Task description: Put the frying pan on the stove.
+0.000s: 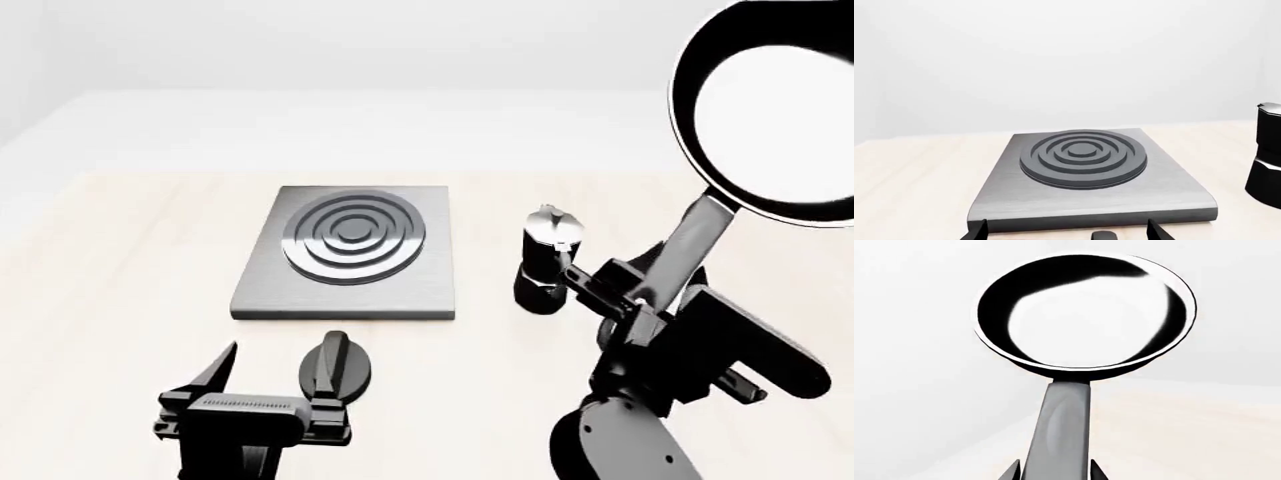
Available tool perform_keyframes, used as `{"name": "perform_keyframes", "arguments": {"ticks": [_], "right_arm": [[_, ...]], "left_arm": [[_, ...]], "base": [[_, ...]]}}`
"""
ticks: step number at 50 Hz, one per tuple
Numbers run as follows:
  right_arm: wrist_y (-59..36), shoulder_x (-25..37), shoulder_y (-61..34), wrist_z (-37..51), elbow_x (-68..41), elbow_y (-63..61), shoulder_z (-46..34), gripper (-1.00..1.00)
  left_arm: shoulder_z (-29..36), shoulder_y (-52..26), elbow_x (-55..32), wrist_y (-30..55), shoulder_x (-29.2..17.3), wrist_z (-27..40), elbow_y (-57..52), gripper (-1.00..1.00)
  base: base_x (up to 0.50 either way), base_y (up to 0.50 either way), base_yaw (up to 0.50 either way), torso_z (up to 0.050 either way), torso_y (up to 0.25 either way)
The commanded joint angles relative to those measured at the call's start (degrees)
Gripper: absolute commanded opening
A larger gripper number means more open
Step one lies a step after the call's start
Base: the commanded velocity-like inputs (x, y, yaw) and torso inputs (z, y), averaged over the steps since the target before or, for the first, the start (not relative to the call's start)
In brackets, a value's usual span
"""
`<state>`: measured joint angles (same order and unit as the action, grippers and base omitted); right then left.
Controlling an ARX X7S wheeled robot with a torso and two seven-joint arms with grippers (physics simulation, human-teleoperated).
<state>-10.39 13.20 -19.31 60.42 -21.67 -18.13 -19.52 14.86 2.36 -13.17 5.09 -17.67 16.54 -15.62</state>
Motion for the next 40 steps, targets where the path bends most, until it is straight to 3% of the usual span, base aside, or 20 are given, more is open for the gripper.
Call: {"name": "perform_keyframes", "arguments": {"ticks": [1,25,40], "right_arm": [[1.7,2.0,-1.7,-6.2,1.7,-2.6,-3.9,-1.00],[-0.2,4.3,-6.6,-17.8,-0.5,-2.2,-11.8,-1.00],[-7.2,6.9,-11.9,-24.9,-2.3,-3.2,-17.0,-1.00]], "left_arm": [[0.2,0.0,-0.1,-0.2,-0.1,0.2,0.1,1.00],[0.6,0.1,-0.2,-0.2,-0.5,0.7,-0.2,1.00],[0.6,-0.1,-0.6,-0.6,-0.6,0.8,0.3,1.00]], "base": [[0.00,0.00,0.00,0.000,0.000],[0.00,0.00,0.00,0.001,0.002],[0.00,0.00,0.00,0.001,0.002]]}}
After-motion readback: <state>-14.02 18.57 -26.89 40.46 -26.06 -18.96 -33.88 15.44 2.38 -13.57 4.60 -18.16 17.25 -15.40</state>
